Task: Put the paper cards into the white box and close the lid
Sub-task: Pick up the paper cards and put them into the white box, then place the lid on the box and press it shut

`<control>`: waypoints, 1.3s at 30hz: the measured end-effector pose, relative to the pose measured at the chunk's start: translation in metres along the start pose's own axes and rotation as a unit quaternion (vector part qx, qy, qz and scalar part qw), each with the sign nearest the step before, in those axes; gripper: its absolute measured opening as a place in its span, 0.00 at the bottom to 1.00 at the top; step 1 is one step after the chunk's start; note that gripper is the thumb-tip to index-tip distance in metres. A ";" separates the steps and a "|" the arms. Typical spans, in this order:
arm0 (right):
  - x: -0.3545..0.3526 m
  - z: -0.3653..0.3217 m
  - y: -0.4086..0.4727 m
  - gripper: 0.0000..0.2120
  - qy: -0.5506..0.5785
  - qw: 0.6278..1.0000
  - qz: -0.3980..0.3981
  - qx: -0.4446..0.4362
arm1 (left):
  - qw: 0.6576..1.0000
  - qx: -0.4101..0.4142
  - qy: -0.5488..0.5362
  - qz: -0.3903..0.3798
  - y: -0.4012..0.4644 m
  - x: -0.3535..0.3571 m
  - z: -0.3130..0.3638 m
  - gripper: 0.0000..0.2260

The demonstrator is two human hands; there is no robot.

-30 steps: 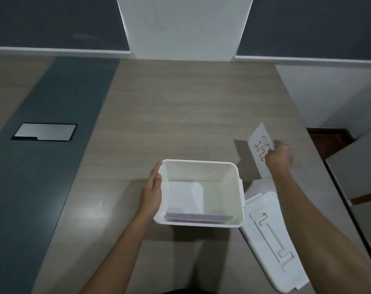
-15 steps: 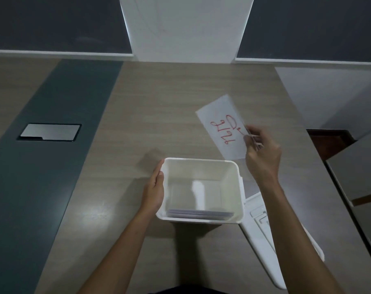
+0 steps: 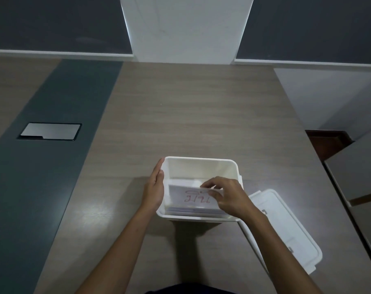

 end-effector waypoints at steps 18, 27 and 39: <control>-0.019 0.009 0.015 0.08 0.099 0.987 0.128 -0.003 | 0.960 0.018 0.268 0.080 0.014 -0.035 0.006 0.20; -0.045 0.039 0.013 0.10 0.108 0.957 0.263 0.060 | 0.925 0.148 0.329 0.122 0.012 -0.026 0.091 0.23; 0.010 0.112 0.000 0.27 0.045 0.936 0.172 0.305 | 0.921 0.036 0.381 -0.070 0.044 0.046 0.075 0.24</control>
Point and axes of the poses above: each hand's wrist, its own y-axis towards the middle knuckle, its own x-axis out of the palm, z = x × y, the point moved 8 cm from there along y, towards the middle knuckle, and after that the axes turned 3 degrees about x, right-handed, at the moved point
